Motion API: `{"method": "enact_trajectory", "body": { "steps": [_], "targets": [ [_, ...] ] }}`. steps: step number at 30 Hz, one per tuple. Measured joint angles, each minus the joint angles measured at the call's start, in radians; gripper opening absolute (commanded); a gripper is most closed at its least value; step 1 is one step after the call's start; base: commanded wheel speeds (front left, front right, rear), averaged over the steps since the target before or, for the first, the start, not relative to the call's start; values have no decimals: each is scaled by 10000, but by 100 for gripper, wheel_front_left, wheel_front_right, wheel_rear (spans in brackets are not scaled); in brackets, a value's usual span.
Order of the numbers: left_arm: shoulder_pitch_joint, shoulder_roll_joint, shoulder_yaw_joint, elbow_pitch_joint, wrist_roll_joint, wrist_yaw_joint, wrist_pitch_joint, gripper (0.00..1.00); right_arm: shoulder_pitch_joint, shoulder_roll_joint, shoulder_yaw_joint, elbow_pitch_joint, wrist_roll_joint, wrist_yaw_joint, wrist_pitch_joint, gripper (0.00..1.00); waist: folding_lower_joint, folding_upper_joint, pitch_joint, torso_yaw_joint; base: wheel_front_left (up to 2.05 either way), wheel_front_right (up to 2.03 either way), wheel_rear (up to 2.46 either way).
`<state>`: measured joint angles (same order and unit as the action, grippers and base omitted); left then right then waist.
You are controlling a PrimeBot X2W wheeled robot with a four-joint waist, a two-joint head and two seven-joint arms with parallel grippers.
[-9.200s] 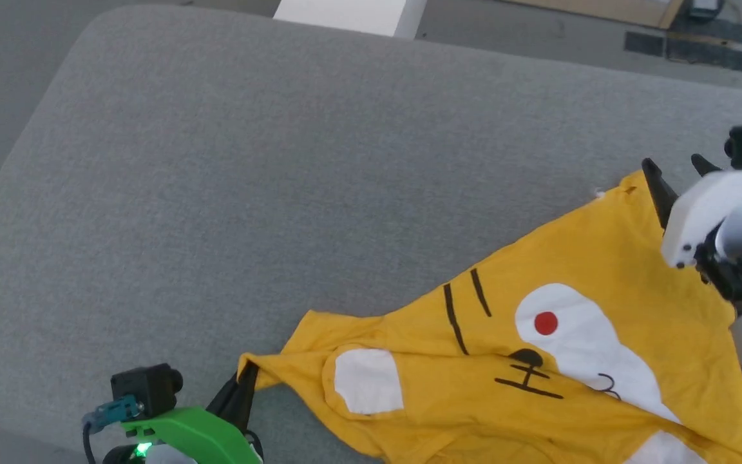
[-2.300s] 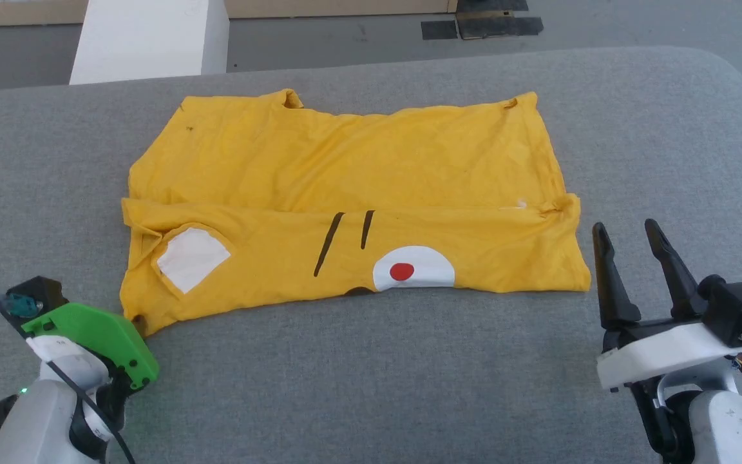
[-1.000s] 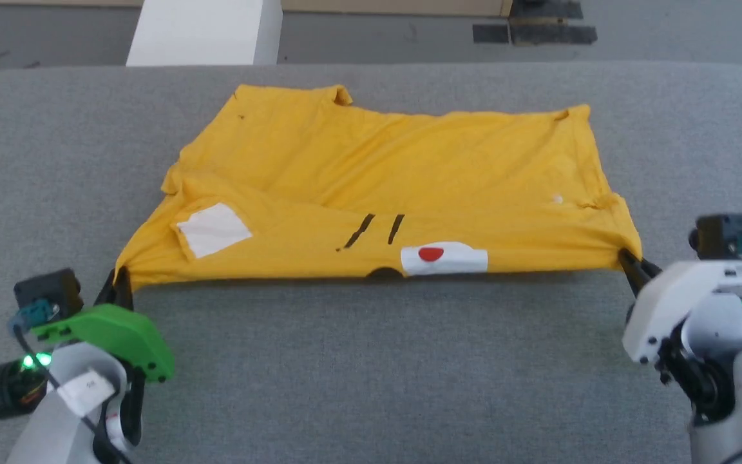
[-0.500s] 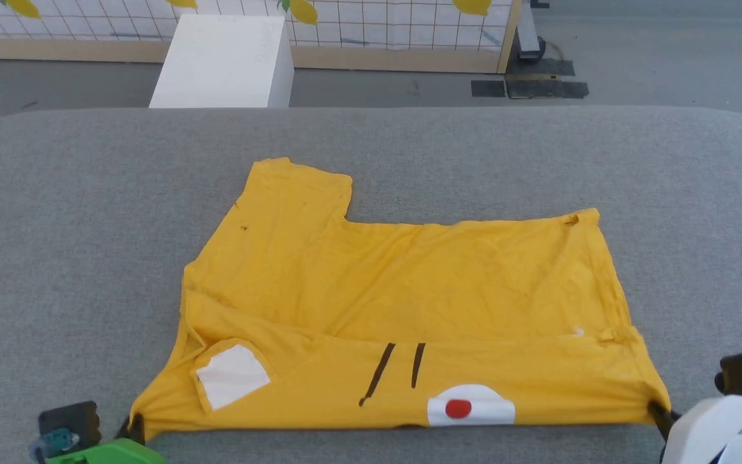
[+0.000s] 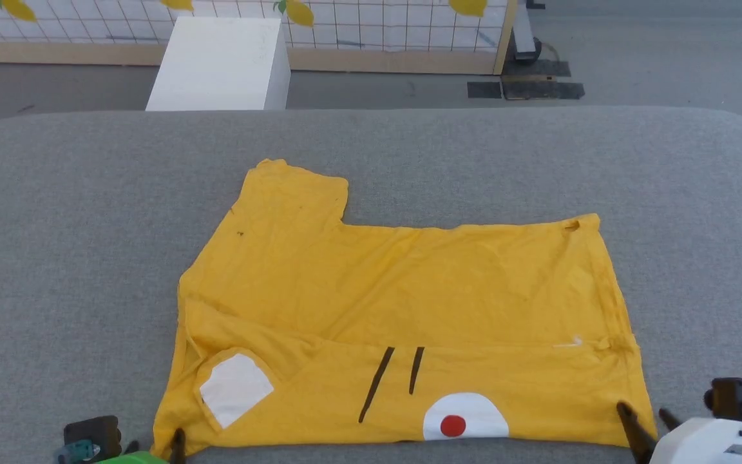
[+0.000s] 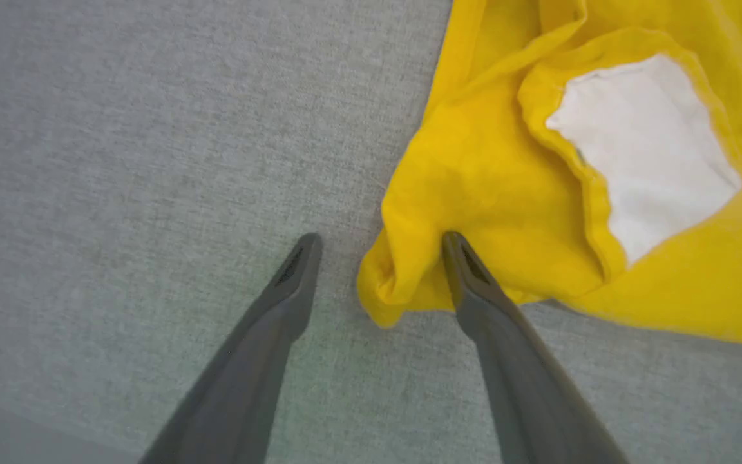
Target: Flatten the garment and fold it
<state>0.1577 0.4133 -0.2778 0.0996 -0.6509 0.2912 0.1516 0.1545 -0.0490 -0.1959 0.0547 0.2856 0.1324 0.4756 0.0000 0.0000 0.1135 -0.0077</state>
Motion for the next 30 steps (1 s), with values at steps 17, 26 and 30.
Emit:
{"method": "enact_trajectory", "body": {
  "steps": [17, 26, 30],
  "targets": [
    [-6034, 1511, -625, 88, 1962, -2520, -1162, 100, -1848, -148, 1331, -1666, -932, -2, -5670, 100, 1, 0, 1228, -490, 0, 0, 0],
    [-9645, 1668, -1193, 2449, 1766, -3731, 1649, 100, -3085, -224, 1971, -1593, -941, -2, -5754, 100, 2, 0, 2540, -1009, 0, 0, 0],
    [-10641, 1668, -1223, 3208, 1406, -3770, 3354, 100, -3251, -221, 2021, -1582, -922, -2, -5730, 100, 2, 0, 3091, -1283, 0, 0, 0]
  ]
}}
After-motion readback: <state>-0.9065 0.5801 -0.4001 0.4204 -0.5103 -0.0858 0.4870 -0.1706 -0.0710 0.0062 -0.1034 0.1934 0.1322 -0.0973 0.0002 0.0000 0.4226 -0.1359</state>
